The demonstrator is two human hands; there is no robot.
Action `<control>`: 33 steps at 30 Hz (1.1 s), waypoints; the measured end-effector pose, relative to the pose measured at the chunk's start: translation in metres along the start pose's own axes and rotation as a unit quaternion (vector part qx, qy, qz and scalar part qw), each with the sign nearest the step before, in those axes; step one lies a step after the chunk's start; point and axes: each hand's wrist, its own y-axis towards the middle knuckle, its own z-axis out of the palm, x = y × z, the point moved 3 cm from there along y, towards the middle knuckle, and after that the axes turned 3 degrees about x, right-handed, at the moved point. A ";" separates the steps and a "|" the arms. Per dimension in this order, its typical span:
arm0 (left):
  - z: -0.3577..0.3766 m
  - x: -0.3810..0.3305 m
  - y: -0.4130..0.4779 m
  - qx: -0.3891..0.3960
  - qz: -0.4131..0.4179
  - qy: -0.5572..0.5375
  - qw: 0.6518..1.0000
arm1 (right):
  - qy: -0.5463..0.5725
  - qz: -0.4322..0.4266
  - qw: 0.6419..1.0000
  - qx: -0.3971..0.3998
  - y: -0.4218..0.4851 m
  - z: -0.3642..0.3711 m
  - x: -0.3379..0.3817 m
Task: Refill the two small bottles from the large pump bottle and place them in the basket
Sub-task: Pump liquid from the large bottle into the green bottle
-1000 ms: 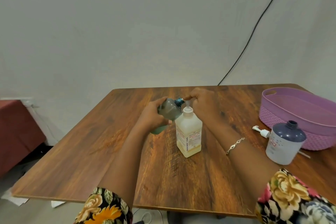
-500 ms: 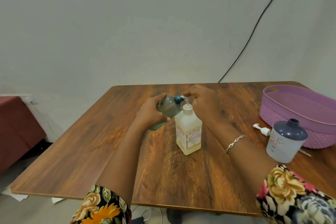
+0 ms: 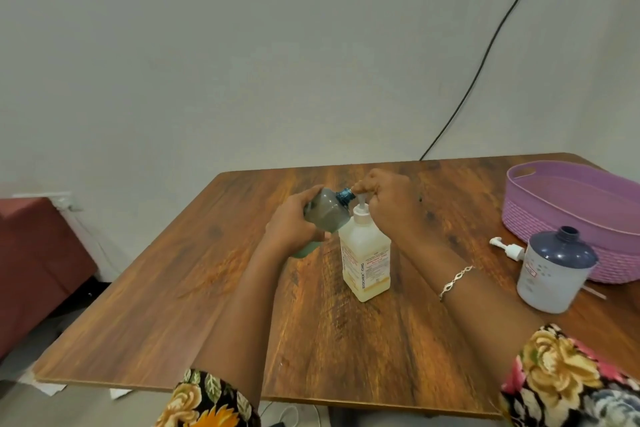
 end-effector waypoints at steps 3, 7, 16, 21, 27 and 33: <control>0.003 0.001 0.000 0.013 -0.001 0.012 1.000 | 0.000 0.009 0.999 -0.032 -0.015 0.005 -0.004; 0.008 0.004 -0.002 0.010 -0.010 0.000 1.000 | -0.012 0.025 0.999 -0.020 -0.016 0.008 -0.007; 0.000 -0.002 0.001 -0.003 -0.001 0.023 1.000 | -0.005 0.040 0.999 0.018 0.001 -0.004 0.003; 0.010 0.004 -0.002 0.009 -0.003 0.002 1.000 | -0.002 0.020 0.999 -0.034 -0.020 0.008 -0.001; 0.001 -0.003 0.000 -0.001 0.008 0.022 1.000 | -0.010 0.021 1.000 0.002 0.000 0.002 0.003; 0.004 0.001 0.001 0.011 0.011 0.023 1.000 | 0.000 0.006 0.999 -0.050 -0.011 0.009 0.001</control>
